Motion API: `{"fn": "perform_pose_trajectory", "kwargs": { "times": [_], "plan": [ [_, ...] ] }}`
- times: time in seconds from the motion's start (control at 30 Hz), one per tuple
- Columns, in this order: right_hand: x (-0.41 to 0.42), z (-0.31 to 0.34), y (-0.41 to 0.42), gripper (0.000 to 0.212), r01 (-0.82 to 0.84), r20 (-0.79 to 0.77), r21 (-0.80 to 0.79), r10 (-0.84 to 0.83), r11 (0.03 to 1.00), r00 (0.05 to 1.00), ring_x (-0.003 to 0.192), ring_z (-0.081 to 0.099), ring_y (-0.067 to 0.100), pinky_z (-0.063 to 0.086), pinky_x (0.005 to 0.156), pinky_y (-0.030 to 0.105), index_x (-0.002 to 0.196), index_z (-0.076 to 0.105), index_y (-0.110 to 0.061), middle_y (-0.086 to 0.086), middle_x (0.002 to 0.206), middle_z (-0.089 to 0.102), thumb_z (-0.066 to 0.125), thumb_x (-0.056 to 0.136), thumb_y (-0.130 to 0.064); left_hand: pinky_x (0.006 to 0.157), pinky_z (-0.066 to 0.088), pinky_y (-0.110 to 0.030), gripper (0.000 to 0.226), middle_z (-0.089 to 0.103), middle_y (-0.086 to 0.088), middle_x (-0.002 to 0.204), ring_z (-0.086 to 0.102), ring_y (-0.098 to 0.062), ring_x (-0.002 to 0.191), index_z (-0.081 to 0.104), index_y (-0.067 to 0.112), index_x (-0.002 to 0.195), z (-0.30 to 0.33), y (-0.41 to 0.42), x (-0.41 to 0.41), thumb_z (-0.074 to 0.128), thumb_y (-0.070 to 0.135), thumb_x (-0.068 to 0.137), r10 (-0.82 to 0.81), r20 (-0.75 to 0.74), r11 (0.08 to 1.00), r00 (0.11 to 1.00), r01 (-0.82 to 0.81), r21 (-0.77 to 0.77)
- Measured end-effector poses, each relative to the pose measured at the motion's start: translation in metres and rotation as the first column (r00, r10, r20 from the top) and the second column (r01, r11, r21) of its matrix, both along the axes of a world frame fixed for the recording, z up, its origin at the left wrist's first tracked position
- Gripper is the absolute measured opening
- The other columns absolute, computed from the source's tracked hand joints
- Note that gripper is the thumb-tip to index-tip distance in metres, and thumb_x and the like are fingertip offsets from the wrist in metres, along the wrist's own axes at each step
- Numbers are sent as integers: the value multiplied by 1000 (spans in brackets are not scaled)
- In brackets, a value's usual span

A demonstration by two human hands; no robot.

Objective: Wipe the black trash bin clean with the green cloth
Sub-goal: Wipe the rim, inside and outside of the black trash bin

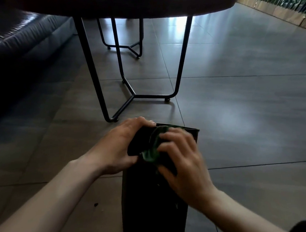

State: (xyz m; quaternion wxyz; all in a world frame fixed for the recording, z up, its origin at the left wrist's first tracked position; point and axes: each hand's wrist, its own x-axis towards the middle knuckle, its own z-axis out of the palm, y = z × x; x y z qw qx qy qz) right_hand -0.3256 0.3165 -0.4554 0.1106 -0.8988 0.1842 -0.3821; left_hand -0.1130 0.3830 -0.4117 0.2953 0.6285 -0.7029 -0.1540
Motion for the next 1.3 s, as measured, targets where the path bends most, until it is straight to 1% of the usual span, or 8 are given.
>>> {"fn": "perform_pose_trajectory", "kwargs": {
  "times": [0.13,0.27,0.4,0.63,0.87,1.0,1.17,1.3],
  "plan": [
    [-19,-47,18,58,-103,-303,-191,41,976,952,156,25,35,40,116,56,140,59,-18,10,163,39,66,94,-52,112,39,-28,80,53,16,137,46,-1,132,46,37,134,0,1,11,87,22,67,30,19,999,999,-31,40],
    [-43,-76,29,77,-268,-509,-337,65,902,858,157,20,36,34,119,56,155,45,-25,9,168,30,59,93,-69,103,32,-6,83,52,19,135,44,3,128,44,41,131,-1,3,16,91,24,65,67,24,995,997,-69,74],
    [-47,-71,8,40,-332,-435,-444,124,832,892,152,34,35,47,108,52,146,55,-28,8,160,45,57,106,-28,107,41,-25,83,55,17,134,49,-3,128,45,41,129,0,2,13,92,23,63,75,1,995,997,-75,61],
    [2,-6,-38,39,183,-42,-90,-187,979,981,144,41,39,47,107,55,136,67,-19,13,148,55,69,98,-26,102,44,-27,82,55,18,130,51,-3,122,44,44,128,1,-1,11,89,23,63,85,-18,995,996,-83,61],
    [-50,-79,26,59,-364,-533,-348,137,864,835,157,21,38,40,117,54,155,43,-30,7,168,31,59,98,-36,92,34,-2,82,55,22,126,50,1,117,43,44,127,-3,2,21,91,23,63,118,13,990,993,-119,78],
    [-68,-75,10,45,-548,-616,-469,188,692,765,155,27,34,46,113,43,153,45,-32,3,163,42,39,111,-17,103,39,-20,85,52,20,133,48,-3,127,42,44,129,-1,2,14,91,22,64,84,-2,993,996,-84,87],
    [-25,-22,-20,47,-176,-313,-279,83,944,946,154,29,37,42,116,53,152,51,-26,13,160,43,58,106,-26,118,32,-30,84,48,10,146,35,-9,145,42,31,139,4,-2,2,85,13,69,-6,6,997,1000,5,75],
    [2,-10,-17,57,4,-199,-198,-45,980,979,153,29,41,41,115,58,151,49,-20,18,157,45,69,98,-26,122,27,-35,89,39,7,156,20,-7,152,36,26,148,4,-1,0,84,19,73,-16,36,995,999,12,100]
  ]
}}
